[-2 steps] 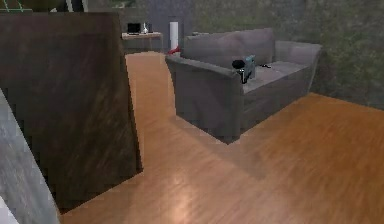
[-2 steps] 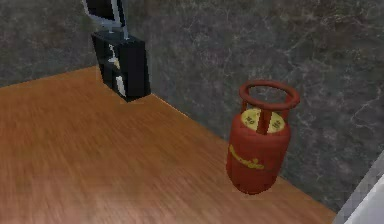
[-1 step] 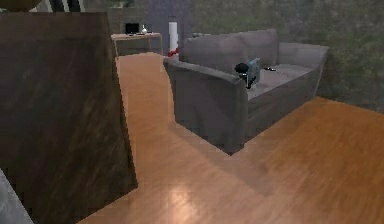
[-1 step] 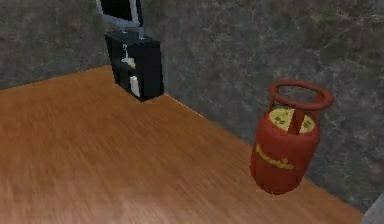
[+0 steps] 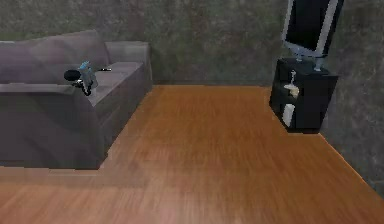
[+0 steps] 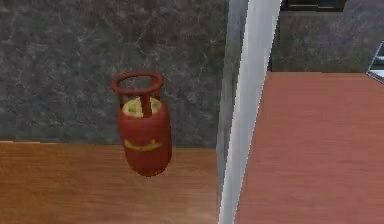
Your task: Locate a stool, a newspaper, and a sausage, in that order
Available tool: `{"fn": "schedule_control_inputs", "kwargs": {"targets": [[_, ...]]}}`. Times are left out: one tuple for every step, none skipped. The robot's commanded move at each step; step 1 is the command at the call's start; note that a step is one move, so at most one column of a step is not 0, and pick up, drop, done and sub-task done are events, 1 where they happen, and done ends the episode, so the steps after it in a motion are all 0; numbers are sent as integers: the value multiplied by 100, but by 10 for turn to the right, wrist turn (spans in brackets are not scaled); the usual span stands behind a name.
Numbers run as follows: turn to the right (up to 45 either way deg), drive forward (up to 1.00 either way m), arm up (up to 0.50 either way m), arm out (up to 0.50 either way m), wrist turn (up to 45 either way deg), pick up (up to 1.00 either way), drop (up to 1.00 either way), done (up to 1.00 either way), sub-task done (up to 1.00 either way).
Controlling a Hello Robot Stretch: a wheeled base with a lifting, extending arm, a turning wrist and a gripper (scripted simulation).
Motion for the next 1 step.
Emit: {"fn": "schedule_control_inputs", "kwargs": {"targets": [[450,0,0,0,0,0,0,0,0]]}}
